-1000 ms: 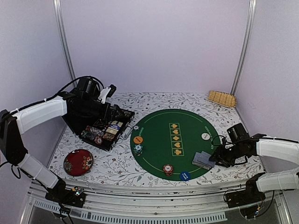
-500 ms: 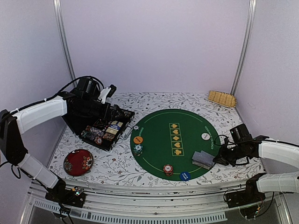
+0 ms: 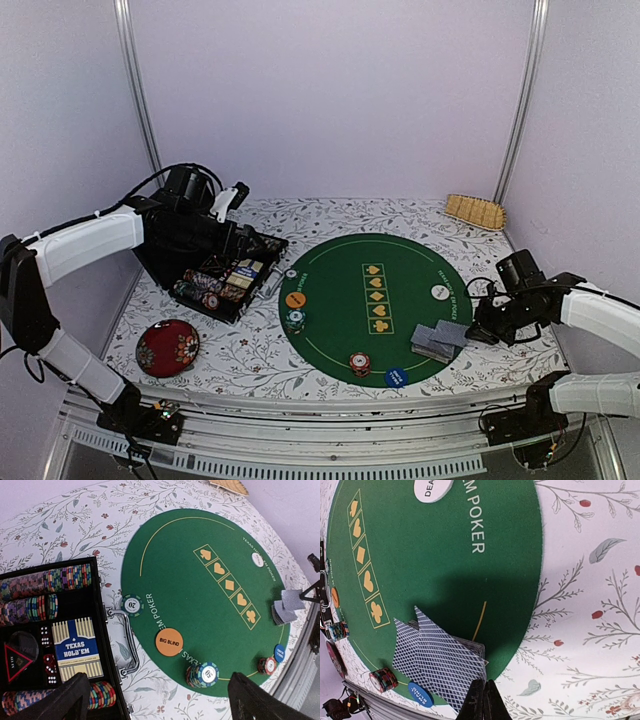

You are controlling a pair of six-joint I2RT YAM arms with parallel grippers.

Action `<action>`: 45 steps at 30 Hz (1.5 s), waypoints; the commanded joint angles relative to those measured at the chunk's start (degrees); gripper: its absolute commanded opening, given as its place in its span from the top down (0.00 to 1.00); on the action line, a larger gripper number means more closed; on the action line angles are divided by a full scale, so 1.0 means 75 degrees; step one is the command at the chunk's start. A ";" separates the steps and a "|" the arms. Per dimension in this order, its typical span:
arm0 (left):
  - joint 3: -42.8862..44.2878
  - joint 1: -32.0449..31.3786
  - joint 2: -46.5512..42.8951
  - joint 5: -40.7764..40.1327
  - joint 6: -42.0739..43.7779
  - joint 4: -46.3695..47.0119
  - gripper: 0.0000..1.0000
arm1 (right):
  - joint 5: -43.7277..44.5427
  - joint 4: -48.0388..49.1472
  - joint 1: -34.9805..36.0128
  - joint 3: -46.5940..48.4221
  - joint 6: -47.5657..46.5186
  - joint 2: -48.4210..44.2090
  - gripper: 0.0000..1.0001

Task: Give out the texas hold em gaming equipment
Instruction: Pick up the poker card from the face-down deck piles, then distribute the poker card in the big blind area.

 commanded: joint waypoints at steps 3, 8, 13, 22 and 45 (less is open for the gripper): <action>0.0221 0.0010 0.0107 -0.0020 0.0106 -0.0113 0.02 | 0.0646 -0.1148 -0.0046 0.1429 -0.0508 -0.0287 0.99; 0.0245 0.0010 0.0073 -0.0129 0.0116 -0.0131 0.02 | -0.0161 -0.0478 0.0054 0.2889 -0.1184 0.0522 0.98; 0.0223 0.0013 0.0053 -0.0295 0.0152 -0.0131 0.02 | -0.1772 0.1153 0.1002 0.4920 -0.2454 0.2875 0.99; 0.0163 0.0232 0.0051 -0.0405 0.0116 -0.0131 0.02 | -0.3518 0.3571 0.1248 0.8030 -0.2319 0.7524 0.99; 0.0186 0.0698 0.0304 -0.0144 -0.0035 -0.0201 0.02 | -0.3454 0.2667 0.1735 1.1059 -0.1404 1.2011 0.99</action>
